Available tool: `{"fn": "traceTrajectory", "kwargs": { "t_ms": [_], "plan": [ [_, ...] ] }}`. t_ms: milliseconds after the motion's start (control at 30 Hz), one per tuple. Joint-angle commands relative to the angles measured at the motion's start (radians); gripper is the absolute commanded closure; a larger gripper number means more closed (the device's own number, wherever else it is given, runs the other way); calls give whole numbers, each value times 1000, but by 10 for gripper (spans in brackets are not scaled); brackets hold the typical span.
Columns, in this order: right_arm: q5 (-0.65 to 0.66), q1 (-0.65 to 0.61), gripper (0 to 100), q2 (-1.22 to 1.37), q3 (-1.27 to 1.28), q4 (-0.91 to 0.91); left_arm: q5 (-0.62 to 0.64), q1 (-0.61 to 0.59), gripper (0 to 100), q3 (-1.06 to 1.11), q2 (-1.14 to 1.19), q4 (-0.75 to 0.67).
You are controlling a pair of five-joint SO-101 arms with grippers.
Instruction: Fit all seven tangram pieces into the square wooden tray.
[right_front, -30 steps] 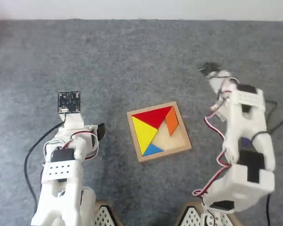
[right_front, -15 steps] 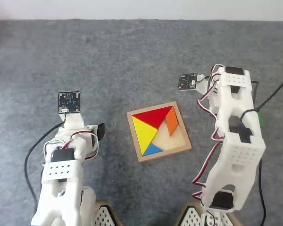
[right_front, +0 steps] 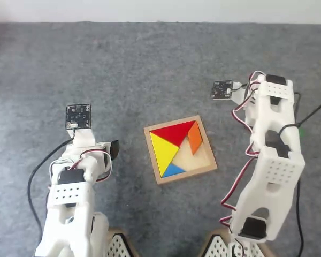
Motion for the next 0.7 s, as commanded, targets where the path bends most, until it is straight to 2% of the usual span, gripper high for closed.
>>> {"fn": "traceTrajectory", "kwargs": {
  "t_ms": [0,167,333,433,533,667],
  "plan": [
    [-95,41,991,-61,-23,7,-8,2,731,-4,-8,-21],
    [-232,59,952,-173,-15,25,-8,2,731,-4,-9,-21],
    [-117,101,767,-234,51,137,-8,2,731,-4,-11,-21],
    [-167,137,701,-231,89,142,-8,0,731,-4,-11,-21],
    [-273,153,706,-213,157,120,-8,2,731,-4,-11,-21],
    [-354,147,742,-176,249,-50,-8,3,731,-4,-11,-21]
  ]
}}
